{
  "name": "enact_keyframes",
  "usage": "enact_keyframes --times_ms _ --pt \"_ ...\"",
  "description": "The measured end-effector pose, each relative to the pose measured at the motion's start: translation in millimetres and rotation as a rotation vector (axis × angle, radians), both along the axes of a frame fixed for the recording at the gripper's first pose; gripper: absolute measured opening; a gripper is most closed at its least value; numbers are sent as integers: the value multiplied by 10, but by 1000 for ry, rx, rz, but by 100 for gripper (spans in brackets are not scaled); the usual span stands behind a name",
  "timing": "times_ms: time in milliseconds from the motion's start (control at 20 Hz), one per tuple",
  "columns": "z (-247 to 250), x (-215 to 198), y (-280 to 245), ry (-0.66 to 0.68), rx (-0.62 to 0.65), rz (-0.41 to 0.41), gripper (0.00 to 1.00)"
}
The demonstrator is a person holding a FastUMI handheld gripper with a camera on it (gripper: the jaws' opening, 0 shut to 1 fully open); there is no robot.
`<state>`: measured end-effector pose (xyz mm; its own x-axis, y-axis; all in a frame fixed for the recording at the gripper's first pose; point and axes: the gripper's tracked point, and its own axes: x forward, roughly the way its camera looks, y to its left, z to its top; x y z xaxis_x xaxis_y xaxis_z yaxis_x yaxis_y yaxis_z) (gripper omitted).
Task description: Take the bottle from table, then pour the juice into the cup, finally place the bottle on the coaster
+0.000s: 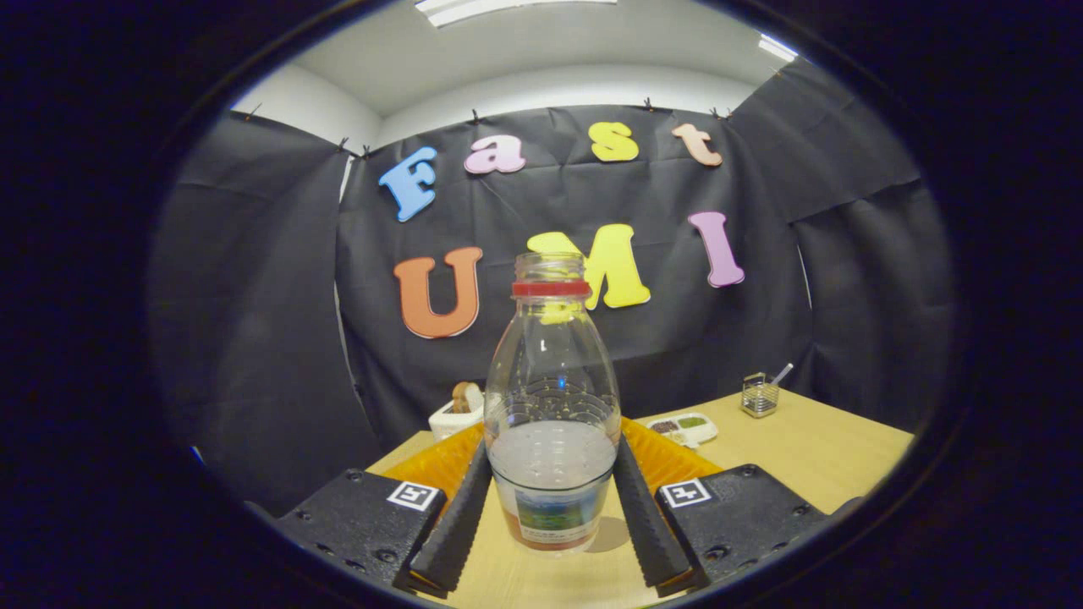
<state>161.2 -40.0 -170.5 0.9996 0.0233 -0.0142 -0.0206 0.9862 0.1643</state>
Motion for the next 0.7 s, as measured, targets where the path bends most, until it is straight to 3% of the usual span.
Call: enact_keyframes --times_ms 400,700 --pt "-1149 817 -83 122 -84 24 82" --pt "-1546 1137 -190 81 -39 36 83"
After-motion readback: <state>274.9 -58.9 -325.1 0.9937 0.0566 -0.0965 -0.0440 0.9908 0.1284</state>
